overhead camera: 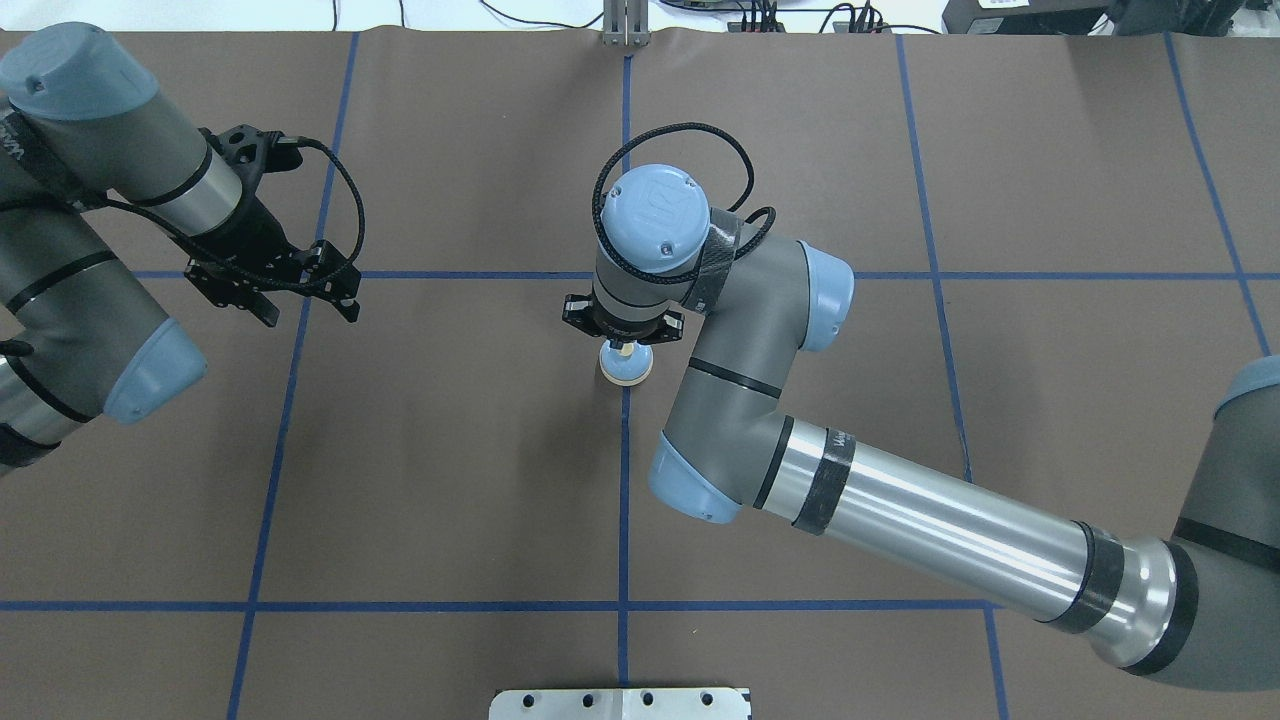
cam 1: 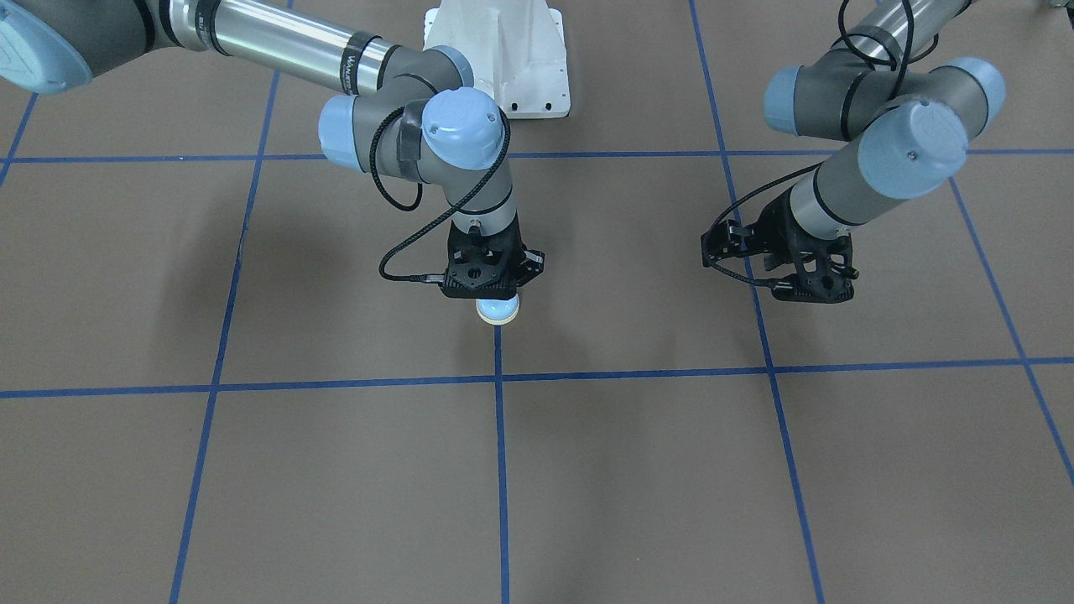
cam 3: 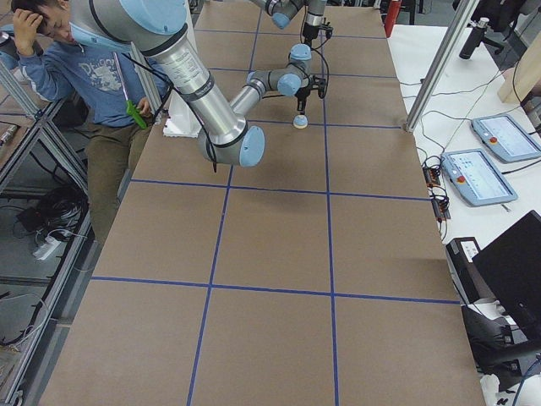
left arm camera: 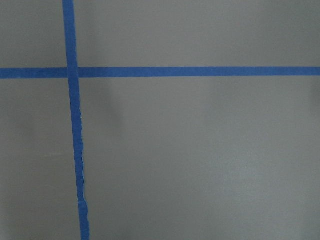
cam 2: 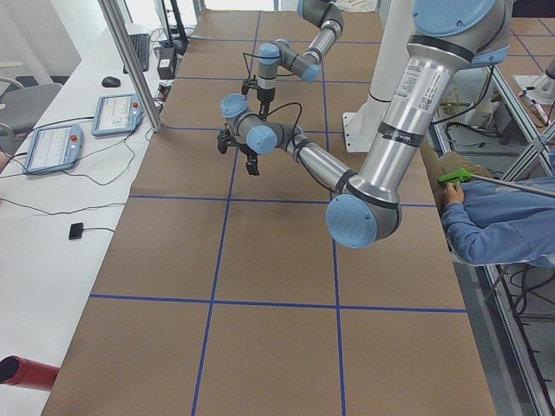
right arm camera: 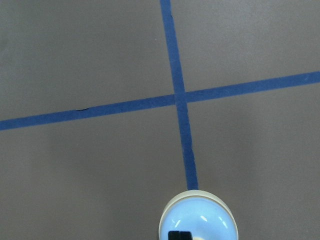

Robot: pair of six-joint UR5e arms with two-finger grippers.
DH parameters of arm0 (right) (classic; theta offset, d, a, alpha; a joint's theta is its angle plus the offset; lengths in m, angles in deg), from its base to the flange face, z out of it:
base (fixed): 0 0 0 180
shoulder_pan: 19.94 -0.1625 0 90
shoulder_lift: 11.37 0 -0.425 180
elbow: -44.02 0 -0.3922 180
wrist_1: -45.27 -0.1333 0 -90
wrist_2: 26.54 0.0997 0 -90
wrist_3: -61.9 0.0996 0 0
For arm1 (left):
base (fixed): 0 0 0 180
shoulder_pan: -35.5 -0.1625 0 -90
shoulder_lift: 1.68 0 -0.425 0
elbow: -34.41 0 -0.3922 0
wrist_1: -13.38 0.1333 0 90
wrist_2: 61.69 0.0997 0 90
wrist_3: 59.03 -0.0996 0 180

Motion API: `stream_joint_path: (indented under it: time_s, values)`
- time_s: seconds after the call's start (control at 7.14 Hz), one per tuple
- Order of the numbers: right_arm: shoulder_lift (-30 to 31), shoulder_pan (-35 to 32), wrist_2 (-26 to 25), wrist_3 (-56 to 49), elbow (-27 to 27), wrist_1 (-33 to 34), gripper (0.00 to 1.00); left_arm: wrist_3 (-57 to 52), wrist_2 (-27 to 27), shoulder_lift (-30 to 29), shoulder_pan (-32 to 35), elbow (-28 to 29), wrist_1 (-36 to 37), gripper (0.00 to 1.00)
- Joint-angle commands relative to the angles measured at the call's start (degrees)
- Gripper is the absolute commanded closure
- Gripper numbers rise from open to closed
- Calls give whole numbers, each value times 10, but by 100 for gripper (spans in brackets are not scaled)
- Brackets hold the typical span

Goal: Place and press bell with both arms
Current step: 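Press down on top of the bell with the right gripper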

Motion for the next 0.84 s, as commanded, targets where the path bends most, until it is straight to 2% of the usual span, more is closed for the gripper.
stream_joint_path:
  time_s: [0.0, 0.42, 0.56, 0.7]
  values:
    - [5, 1, 2, 0, -1, 0, 100, 1, 1, 0, -1, 0, 0, 1]
    - [8, 3, 9, 1, 12, 12, 100, 3, 1, -3, -2, 0, 0, 1]
    - [8, -7, 14, 1, 31, 19, 100, 3, 2, -2, -2, 0, 0, 1]
    - [13, -25, 38, 0, 66, 59, 100, 3, 1, -2, -2, 0, 0, 1]
